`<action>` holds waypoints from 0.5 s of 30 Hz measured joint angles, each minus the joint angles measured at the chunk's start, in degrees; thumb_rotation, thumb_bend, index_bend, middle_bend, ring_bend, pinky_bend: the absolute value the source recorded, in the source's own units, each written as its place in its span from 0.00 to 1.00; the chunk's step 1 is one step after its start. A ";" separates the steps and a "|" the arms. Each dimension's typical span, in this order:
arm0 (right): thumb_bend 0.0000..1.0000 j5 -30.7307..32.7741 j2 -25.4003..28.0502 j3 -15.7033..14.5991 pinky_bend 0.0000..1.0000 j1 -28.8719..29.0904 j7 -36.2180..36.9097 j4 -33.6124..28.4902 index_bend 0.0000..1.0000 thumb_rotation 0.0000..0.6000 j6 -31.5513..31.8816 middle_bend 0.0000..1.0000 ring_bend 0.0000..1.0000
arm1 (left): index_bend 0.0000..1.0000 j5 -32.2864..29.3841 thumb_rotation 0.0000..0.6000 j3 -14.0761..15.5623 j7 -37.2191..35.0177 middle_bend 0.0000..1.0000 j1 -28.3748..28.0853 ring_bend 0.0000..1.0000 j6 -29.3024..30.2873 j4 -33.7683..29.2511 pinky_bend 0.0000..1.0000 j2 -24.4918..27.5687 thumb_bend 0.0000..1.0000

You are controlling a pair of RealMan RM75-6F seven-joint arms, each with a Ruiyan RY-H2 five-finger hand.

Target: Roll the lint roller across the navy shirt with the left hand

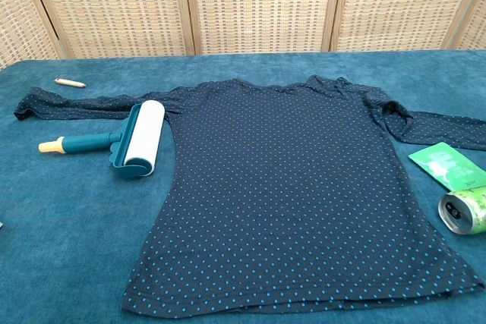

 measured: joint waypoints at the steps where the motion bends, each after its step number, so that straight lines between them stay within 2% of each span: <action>1: 0.02 0.08 -0.02 0.01 0.00 0.03 0.00 0.02 0.00 1.00 -0.12 0.00 0.00 | 0.00 -0.27 1.00 -0.17 0.26 0.01 -0.17 0.06 -0.23 -0.06 0.19 0.08 0.00; 2: 0.02 0.16 -0.06 0.03 0.00 0.05 -0.02 0.05 0.00 1.00 -0.18 0.00 0.00 | 0.00 -0.76 1.00 -0.54 0.54 0.04 -0.56 0.11 -0.74 -0.23 0.25 0.22 0.00; 4: 0.02 0.23 -0.10 0.10 0.00 0.07 -0.04 0.10 0.00 1.00 -0.18 0.00 0.00 | 0.00 -1.77 1.00 -1.51 0.56 0.22 -1.53 0.29 -1.99 -0.35 0.40 0.47 0.00; 7: 0.02 0.41 -0.16 0.16 0.00 0.07 -0.03 0.22 0.00 1.00 -0.25 0.00 0.00 | 0.00 -4.09 1.00 -3.12 0.41 0.44 -3.50 0.45 -5.11 -0.43 0.50 0.99 0.00; 11: 0.02 0.80 -0.28 0.25 0.00 0.16 -0.11 0.39 0.00 1.00 -0.61 0.00 0.00 | 0.01 -7.69 1.00 -5.28 0.33 0.64 -6.78 0.58 -10.20 0.29 0.58 1.54 0.00; 13: 0.02 0.87 -0.33 0.27 0.00 0.19 -0.15 0.50 0.00 1.00 -0.71 0.00 0.00 | 0.09 -9.36 1.00 -6.09 0.24 0.72 -8.29 0.64 -12.70 0.96 0.61 1.66 0.00; 15: 0.02 1.04 -0.40 0.31 0.00 0.24 -0.14 0.64 0.00 1.00 -0.88 0.00 0.00 | 0.18 -11.59 1.00 -6.92 0.19 0.76 -10.21 0.67 -16.04 1.96 0.63 1.79 0.00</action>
